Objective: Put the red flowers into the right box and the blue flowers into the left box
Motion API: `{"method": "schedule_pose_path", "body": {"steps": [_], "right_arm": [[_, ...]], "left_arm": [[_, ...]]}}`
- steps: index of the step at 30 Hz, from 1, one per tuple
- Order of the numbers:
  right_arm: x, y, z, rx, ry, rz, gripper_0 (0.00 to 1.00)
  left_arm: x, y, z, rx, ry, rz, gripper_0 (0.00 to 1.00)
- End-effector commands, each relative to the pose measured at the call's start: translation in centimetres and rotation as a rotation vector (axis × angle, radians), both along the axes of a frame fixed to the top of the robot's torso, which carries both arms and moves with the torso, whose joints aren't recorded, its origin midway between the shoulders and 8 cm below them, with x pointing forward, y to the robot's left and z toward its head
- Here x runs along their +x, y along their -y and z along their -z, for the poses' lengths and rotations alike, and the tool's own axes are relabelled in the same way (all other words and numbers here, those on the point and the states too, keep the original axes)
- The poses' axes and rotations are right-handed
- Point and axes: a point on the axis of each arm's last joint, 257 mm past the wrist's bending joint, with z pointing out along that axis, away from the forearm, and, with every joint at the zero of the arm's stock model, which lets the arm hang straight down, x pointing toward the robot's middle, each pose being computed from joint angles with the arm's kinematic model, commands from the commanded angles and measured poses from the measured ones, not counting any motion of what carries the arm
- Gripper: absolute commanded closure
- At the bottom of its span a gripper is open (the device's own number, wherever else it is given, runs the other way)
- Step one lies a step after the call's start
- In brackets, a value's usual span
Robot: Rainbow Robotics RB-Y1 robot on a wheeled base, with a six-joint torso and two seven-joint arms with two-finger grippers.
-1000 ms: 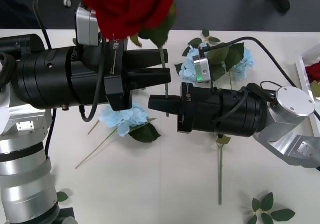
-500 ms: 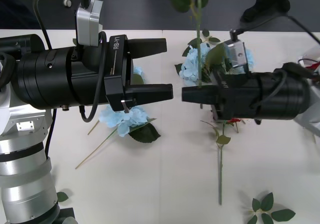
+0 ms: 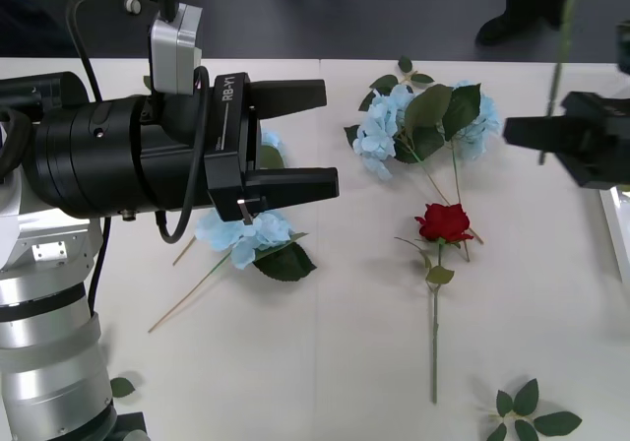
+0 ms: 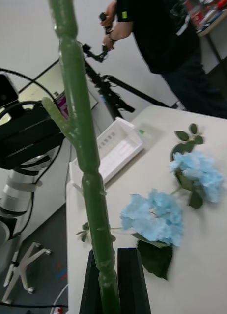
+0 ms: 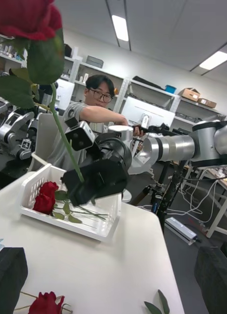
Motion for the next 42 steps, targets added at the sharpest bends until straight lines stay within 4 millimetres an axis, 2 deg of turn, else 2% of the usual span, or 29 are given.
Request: {"method": "schedule_pose_path", "body": {"steps": [1, 4, 9, 12, 14, 18, 21, 22, 26, 28, 31, 32, 36, 37, 38, 42], "right_arm": [[2.0, 6.3, -1.6, -0.075, 0.025, 0.1, 1.0], [3.4, 10.9, -2.1, -0.131, 0.018, 0.182, 1.0], [5.2, 15.9, -1.3, -0.245, 0.013, 0.301, 1.0], [6.6, 19.4, 0.3, -0.372, 0.025, 0.393, 1.0], [7.2, 20.9, 1.4, -0.441, 0.034, 0.431, 1.0], [8.2, 24.9, 4.1, -0.505, -0.102, 0.576, 1.0], [8.6, 27.9, 5.4, -0.534, -0.186, 0.685, 1.0], [8.7, 28.6, 5.6, -0.536, -0.201, 0.711, 1.0], [9.0, 33.8, 6.1, -0.556, -0.283, 0.892, 1.0], [8.8, 36.2, 6.2, -0.568, -0.316, 0.964, 1.0], [7.6, 41.5, 6.6, -0.626, -0.371, 1.108, 1.0], [7.3, 42.3, 6.7, -0.635, -0.382, 1.131, 1.0], [4.2, 48.3, 8.3, -0.736, -0.456, 1.277, 1.0], [3.7, 49.0, 8.5, -0.748, -0.468, 1.296, 1.0], [2.4, 51.0, 9.1, -0.775, -0.493, 1.347, 1.0], [0.0, 54.0, 10.5, -0.831, -0.526, 1.412, 1.0]], "left_arm": [[0.4, -0.7, -0.2, -0.002, 0.045, -0.039, 0.0], [1.6, -1.6, 0.7, 0.055, 0.035, -0.084, 0.0], [3.5, -3.1, 2.7, 0.145, -0.043, -0.158, 0.0], [5.4, -4.8, 4.1, 0.203, -0.138, -0.237, 0.0], [6.0, -5.7, 5.0, 0.232, -0.189, -0.271, 0.0], [7.7, -8.0, 7.5, 0.289, -0.289, -0.375, 0.0], [8.9, -9.5, 9.2, 0.337, -0.313, -0.448, 0.0], [9.1, -9.8, 9.6, 0.346, -0.319, -0.463, 0.0], [10.8, -12.3, 12.3, 0.416, -0.351, -0.578, 0.0], [11.3, -13.2, 13.2, 0.447, -0.361, -0.621, 0.0], [12.6, -14.8, 15.3, 0.528, -0.371, -0.712, 0.0], [12.8, -15.1, 15.7, 0.542, -0.378, -0.732, 0.0], [14.0, -16.7, 18.2, 0.609, -0.467, -0.86, 0.0], [14.1, -16.8, 18.5, 0.615, -0.481, -0.878, 0.0], [14.4, -16.9, 19.2, 0.638, -0.503, -0.917, 0.0], [15.3, -17.4, 20.6, 0.675, -0.549, -1.008, 0.0]]}}
